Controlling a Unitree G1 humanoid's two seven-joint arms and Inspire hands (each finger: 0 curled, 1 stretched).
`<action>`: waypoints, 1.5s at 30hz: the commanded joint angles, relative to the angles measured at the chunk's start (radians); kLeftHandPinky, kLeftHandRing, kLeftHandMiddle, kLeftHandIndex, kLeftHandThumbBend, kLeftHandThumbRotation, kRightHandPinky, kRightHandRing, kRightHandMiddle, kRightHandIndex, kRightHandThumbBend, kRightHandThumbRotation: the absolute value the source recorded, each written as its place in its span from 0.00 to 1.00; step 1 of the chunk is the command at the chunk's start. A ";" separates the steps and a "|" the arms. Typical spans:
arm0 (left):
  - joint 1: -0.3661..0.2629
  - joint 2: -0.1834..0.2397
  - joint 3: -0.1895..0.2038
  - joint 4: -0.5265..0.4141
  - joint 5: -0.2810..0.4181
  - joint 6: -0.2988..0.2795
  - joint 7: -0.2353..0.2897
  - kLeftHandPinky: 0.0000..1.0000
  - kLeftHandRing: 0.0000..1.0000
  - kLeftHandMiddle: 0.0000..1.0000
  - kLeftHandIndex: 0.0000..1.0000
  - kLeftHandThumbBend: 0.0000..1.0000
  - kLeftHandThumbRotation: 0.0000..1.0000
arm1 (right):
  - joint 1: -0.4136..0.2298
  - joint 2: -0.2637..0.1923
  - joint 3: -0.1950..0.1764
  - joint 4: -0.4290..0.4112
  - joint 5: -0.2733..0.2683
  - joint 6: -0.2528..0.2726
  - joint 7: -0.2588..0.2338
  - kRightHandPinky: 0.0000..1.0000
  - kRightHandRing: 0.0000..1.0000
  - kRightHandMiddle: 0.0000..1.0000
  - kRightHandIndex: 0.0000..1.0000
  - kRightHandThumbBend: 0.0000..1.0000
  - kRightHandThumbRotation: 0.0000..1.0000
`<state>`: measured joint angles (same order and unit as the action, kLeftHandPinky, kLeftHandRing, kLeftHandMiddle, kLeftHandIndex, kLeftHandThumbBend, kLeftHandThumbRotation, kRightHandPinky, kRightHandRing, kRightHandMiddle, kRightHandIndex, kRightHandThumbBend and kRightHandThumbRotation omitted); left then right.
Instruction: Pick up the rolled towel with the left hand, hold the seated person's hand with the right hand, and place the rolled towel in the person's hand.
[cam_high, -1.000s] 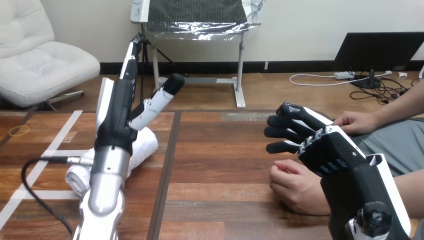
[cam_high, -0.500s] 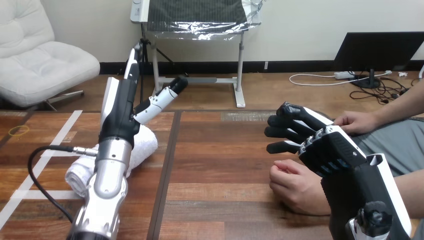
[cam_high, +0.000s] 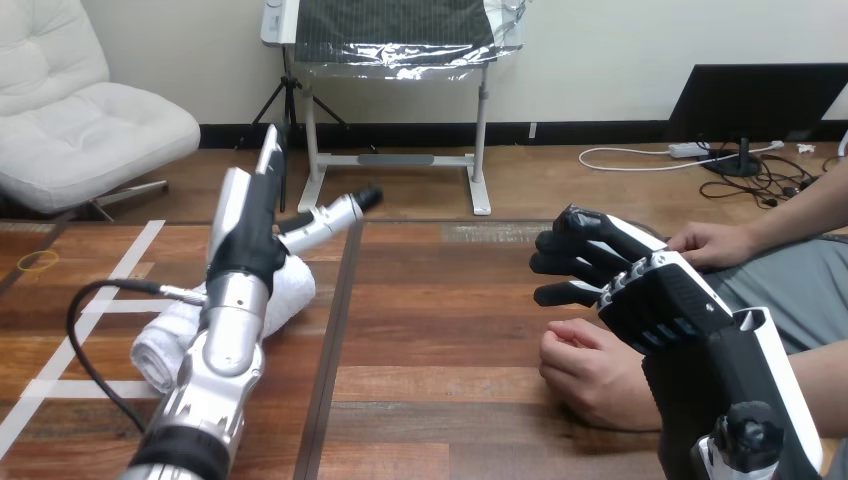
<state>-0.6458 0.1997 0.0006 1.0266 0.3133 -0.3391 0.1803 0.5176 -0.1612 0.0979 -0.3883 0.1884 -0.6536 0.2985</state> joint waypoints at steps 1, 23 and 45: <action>-0.174 0.040 -0.063 0.109 0.065 0.047 0.051 0.85 0.99 1.00 1.00 0.89 0.46 | -0.065 -0.004 -0.020 -0.015 0.016 0.000 -0.003 0.68 0.77 0.78 0.80 0.98 1.00; -0.228 0.045 -0.127 0.226 0.112 0.144 0.121 0.90 1.00 1.00 1.00 0.93 0.42 | -0.066 -0.003 -0.026 -0.010 0.016 -0.008 -0.001 0.68 0.76 0.77 0.80 0.98 1.00; -0.222 0.067 -0.224 0.242 0.204 0.222 0.253 1.00 0.98 0.97 0.97 0.95 0.41 | -0.053 -0.005 -0.027 -0.021 0.032 0.003 0.005 0.69 0.76 0.77 0.79 0.98 1.00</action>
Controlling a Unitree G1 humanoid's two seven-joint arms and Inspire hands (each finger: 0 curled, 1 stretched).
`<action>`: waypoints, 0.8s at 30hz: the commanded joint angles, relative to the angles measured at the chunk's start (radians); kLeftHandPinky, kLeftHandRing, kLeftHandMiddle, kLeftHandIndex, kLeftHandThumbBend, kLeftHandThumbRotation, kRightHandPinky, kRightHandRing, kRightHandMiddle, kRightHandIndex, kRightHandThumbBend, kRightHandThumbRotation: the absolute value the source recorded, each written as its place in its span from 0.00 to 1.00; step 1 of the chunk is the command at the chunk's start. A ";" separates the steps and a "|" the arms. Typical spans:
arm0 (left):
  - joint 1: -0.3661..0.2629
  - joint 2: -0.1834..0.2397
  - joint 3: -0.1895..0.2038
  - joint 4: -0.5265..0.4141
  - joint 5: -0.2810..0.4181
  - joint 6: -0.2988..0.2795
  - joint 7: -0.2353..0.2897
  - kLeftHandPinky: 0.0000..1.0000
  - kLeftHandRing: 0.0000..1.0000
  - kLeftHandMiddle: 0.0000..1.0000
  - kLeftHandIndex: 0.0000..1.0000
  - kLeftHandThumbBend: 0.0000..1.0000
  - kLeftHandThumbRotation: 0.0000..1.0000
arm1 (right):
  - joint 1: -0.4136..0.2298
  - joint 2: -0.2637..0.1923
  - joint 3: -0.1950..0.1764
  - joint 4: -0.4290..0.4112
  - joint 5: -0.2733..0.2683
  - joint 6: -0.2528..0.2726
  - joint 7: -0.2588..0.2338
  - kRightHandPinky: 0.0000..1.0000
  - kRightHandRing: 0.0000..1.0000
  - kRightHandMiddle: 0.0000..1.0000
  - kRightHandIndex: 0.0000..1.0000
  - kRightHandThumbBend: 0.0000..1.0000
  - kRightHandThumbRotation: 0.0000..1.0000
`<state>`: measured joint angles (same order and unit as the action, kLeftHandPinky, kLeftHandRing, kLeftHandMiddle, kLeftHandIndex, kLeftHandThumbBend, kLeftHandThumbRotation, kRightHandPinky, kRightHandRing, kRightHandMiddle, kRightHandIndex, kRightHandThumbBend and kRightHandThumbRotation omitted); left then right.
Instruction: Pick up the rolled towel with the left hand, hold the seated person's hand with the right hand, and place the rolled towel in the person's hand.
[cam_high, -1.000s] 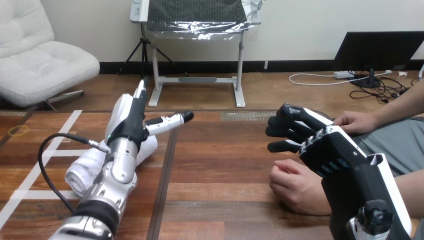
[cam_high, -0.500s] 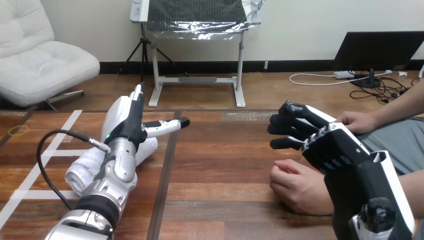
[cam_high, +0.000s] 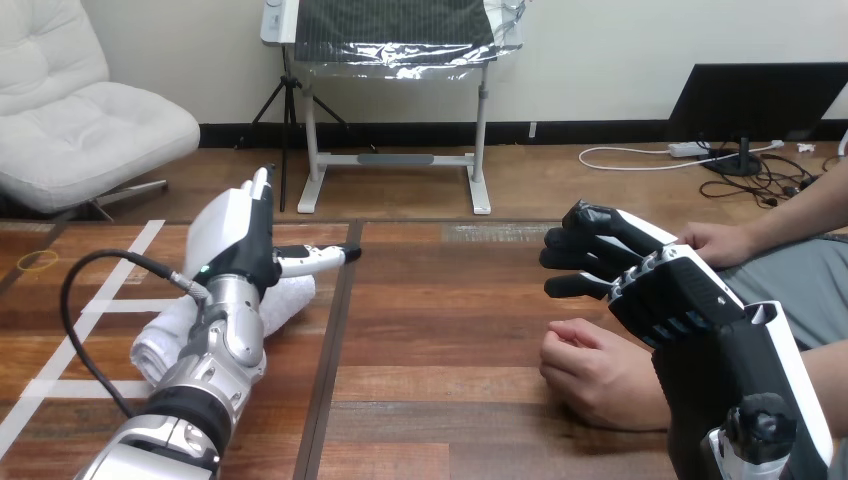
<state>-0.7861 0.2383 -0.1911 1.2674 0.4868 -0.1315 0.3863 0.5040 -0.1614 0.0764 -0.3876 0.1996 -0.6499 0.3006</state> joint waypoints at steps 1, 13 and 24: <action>-0.081 0.029 -0.035 0.000 0.033 0.016 0.051 1.00 0.98 0.97 0.97 0.95 0.41 | -0.039 -0.005 -0.006 -0.022 0.021 -0.001 0.003 0.69 0.76 0.77 0.79 0.98 1.00; -0.086 0.040 -0.100 0.003 0.102 0.085 0.108 1.00 0.97 0.97 0.96 0.95 0.42 | -0.044 -0.006 -0.006 -0.020 0.027 0.002 0.008 0.69 0.76 0.77 0.79 0.98 1.00; -0.094 0.045 -0.133 0.002 0.122 0.142 0.100 0.99 0.96 0.97 0.96 0.96 0.44 | -0.053 -0.007 -0.009 -0.009 0.030 -0.012 0.022 0.69 0.76 0.78 0.79 0.97 1.00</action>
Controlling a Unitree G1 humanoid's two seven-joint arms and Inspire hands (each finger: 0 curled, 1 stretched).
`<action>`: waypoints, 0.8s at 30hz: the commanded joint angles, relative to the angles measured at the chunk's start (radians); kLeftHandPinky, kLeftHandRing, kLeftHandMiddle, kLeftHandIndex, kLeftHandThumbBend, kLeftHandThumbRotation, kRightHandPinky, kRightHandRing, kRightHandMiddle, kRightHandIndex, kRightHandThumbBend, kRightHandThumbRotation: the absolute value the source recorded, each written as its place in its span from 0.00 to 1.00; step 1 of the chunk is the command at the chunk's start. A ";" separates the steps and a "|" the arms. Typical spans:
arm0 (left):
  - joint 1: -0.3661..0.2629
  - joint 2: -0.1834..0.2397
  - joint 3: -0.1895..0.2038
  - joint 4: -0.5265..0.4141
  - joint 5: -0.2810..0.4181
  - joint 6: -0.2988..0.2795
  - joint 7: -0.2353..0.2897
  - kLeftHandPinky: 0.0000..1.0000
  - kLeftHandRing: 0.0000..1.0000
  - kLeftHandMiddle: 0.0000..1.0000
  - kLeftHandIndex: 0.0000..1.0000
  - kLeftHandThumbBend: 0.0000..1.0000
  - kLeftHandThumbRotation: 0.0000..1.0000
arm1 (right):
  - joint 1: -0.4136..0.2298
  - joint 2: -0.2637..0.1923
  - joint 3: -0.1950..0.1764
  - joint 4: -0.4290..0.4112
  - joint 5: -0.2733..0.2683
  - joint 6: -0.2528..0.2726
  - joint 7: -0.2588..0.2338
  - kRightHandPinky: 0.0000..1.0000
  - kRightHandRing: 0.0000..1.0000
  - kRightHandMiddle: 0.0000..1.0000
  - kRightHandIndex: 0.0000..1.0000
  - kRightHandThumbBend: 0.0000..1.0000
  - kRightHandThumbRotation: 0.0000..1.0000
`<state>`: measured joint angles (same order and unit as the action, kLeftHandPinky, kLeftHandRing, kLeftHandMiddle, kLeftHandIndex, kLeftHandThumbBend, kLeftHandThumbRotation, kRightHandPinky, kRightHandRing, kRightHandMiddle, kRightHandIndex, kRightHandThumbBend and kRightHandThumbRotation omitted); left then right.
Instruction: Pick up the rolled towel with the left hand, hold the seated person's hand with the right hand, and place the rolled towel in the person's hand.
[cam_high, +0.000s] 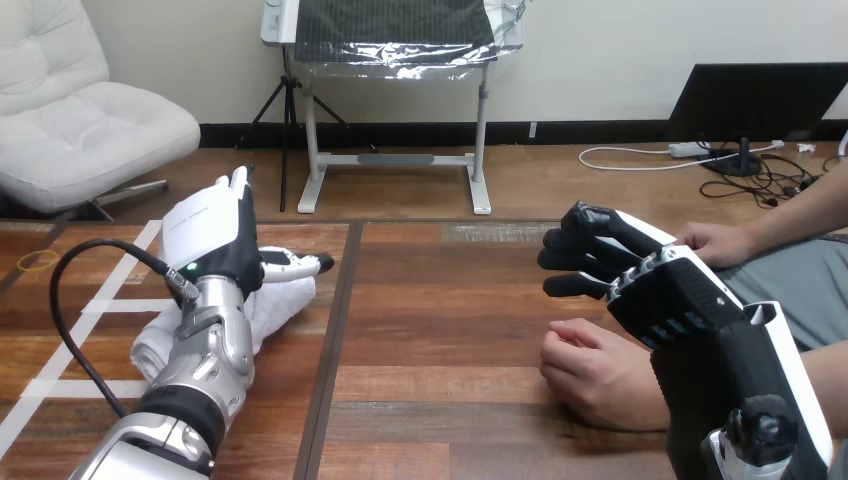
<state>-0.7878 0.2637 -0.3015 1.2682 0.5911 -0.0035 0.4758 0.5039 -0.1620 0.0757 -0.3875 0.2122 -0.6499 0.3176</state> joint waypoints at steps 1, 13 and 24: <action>-0.092 0.019 -0.023 0.000 0.017 0.017 0.008 0.99 0.96 0.97 0.96 0.96 0.44 | -0.053 -0.006 -0.009 -0.008 0.018 -0.012 0.005 0.69 0.76 0.78 0.79 0.97 1.00; -0.096 0.019 -0.034 0.010 0.015 0.048 -0.035 0.99 0.97 0.98 0.96 0.95 0.45 | -0.051 -0.002 -0.010 -0.015 0.019 -0.008 0.007 0.69 0.75 0.77 0.79 0.98 1.00; -0.101 0.014 -0.042 0.014 0.008 0.085 -0.081 1.00 0.98 0.99 0.97 0.94 0.45 | -0.043 -0.009 -0.012 -0.023 0.028 -0.006 0.016 0.71 0.76 0.78 0.79 0.98 1.00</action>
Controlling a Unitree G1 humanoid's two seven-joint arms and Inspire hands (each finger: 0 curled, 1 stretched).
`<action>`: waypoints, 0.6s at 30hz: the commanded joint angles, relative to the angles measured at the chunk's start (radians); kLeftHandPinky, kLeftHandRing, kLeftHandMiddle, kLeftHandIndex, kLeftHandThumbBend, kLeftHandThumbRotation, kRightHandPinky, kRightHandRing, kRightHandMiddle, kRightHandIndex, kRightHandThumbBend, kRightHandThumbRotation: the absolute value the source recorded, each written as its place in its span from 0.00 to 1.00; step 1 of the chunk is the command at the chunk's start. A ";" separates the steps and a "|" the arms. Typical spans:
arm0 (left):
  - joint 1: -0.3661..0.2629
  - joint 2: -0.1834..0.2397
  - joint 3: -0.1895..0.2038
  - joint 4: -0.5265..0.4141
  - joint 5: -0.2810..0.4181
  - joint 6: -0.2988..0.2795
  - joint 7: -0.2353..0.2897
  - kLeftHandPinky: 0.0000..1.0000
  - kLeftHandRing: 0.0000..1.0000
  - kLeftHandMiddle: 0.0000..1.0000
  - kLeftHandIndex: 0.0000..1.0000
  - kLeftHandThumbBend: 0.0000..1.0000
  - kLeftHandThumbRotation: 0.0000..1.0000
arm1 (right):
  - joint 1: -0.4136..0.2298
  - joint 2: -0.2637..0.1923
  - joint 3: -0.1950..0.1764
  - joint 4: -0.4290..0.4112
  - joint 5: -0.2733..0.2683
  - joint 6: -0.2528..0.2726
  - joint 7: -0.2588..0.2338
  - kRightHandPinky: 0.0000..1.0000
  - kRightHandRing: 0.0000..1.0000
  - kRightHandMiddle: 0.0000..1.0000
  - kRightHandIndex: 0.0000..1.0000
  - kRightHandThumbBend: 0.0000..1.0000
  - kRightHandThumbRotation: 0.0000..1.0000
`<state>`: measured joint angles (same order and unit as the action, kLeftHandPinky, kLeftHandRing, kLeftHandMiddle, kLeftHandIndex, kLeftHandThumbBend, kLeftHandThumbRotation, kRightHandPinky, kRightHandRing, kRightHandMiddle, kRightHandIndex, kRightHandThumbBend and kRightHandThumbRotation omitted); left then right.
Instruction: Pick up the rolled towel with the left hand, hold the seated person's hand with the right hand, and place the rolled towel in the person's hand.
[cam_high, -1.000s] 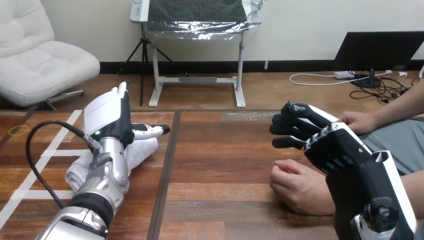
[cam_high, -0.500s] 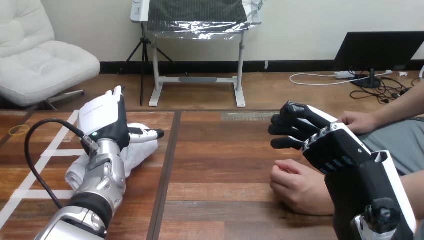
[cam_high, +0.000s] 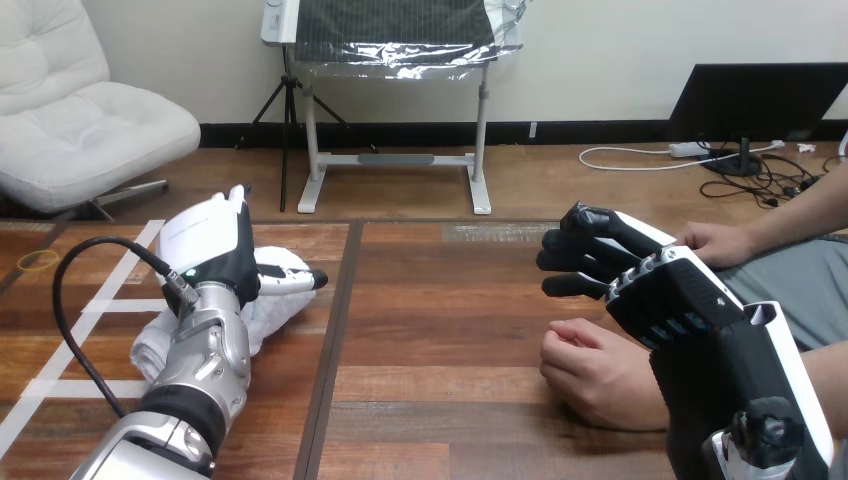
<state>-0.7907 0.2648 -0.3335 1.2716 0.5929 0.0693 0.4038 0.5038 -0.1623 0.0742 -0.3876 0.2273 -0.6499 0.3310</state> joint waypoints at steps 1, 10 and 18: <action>-0.099 0.012 -0.011 0.010 0.006 0.014 -0.012 1.00 0.98 0.99 0.97 0.95 0.45 | -0.043 -0.009 -0.011 -0.023 0.012 -0.007 0.003 0.71 0.76 0.78 0.79 0.98 1.00; -0.105 0.008 -0.008 0.020 -0.007 0.033 -0.065 1.00 0.99 1.00 0.97 0.95 0.48 | -0.036 -0.007 -0.011 -0.033 0.016 -0.004 0.003 0.72 0.76 0.77 0.79 0.99 1.00; -0.110 0.000 -0.008 0.026 -0.011 0.048 -0.091 1.00 0.98 0.99 0.96 0.97 0.50 | -0.032 -0.008 -0.008 -0.043 0.024 -0.003 0.006 0.72 0.76 0.77 0.79 1.00 1.00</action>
<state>-0.8044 0.2633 -0.3378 1.2965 0.5848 0.1130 0.3215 0.5058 -0.1632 0.0724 -0.3886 0.2364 -0.6499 0.3359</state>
